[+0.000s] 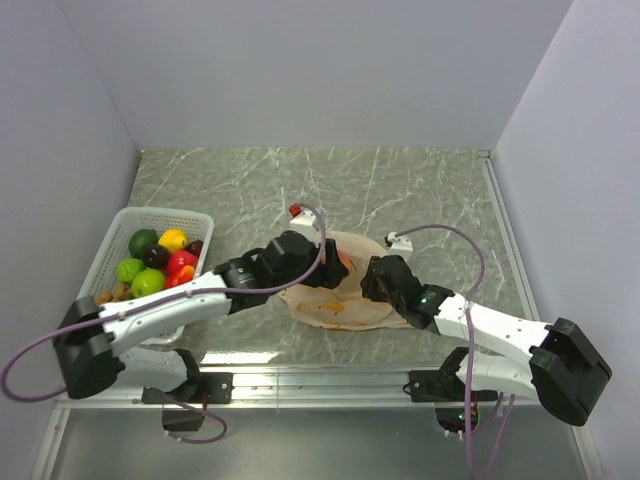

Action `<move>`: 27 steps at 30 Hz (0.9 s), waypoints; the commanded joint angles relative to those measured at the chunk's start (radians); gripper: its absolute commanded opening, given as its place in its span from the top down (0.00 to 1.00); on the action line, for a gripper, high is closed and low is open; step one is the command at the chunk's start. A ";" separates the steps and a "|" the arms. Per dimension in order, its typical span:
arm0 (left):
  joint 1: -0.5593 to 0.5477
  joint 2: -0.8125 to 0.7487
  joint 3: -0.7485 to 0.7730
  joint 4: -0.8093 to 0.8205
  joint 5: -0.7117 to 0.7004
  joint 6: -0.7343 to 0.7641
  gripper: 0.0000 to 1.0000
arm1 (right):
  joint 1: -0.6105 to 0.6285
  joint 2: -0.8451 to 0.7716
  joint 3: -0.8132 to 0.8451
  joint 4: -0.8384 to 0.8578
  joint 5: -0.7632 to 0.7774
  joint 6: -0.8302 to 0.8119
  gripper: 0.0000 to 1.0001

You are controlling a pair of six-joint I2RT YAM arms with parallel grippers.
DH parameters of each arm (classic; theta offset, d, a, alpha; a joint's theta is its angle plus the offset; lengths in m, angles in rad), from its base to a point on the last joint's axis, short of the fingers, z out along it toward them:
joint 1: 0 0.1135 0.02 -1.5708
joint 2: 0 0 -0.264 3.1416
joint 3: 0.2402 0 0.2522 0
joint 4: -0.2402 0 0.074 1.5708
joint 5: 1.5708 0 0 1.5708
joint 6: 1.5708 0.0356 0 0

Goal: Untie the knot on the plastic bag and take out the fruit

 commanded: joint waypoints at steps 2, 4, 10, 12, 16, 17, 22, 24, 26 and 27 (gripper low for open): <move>0.041 -0.162 0.046 -0.066 0.217 0.038 0.99 | -0.006 -0.010 0.014 -0.014 0.049 -0.006 0.62; 0.098 -0.201 0.049 -0.074 0.264 0.021 1.00 | -0.005 -0.007 0.014 -0.017 0.046 -0.006 0.62; 0.335 -0.319 0.057 -0.251 -0.003 -0.039 0.99 | -0.005 -0.027 0.022 -0.038 0.023 -0.038 0.61; 0.470 -0.308 0.058 -0.332 -0.198 -0.068 0.99 | -0.003 -0.038 0.023 -0.053 0.020 -0.043 0.61; 0.762 -0.282 0.015 -0.386 -0.308 -0.053 0.99 | 0.003 -0.084 0.043 -0.118 -0.017 -0.080 0.60; 0.823 -0.285 0.000 -0.376 -0.290 -0.038 0.98 | 0.003 -0.110 0.046 -0.129 -0.039 -0.087 0.60; 1.086 -0.282 -0.026 -0.337 -0.285 -0.030 0.81 | 0.003 -0.179 0.095 -0.228 -0.097 -0.132 0.58; 1.121 -0.273 -0.003 -0.360 -0.280 -0.025 0.50 | 0.005 -0.224 0.117 -0.250 -0.128 -0.149 0.51; 1.123 -0.300 0.000 -0.365 -0.277 -0.013 0.08 | 0.003 -0.263 0.166 -0.300 -0.134 -0.170 0.41; 1.123 -0.316 0.001 -0.370 -0.270 -0.008 0.01 | 0.005 -0.276 0.186 -0.316 -0.128 -0.176 0.37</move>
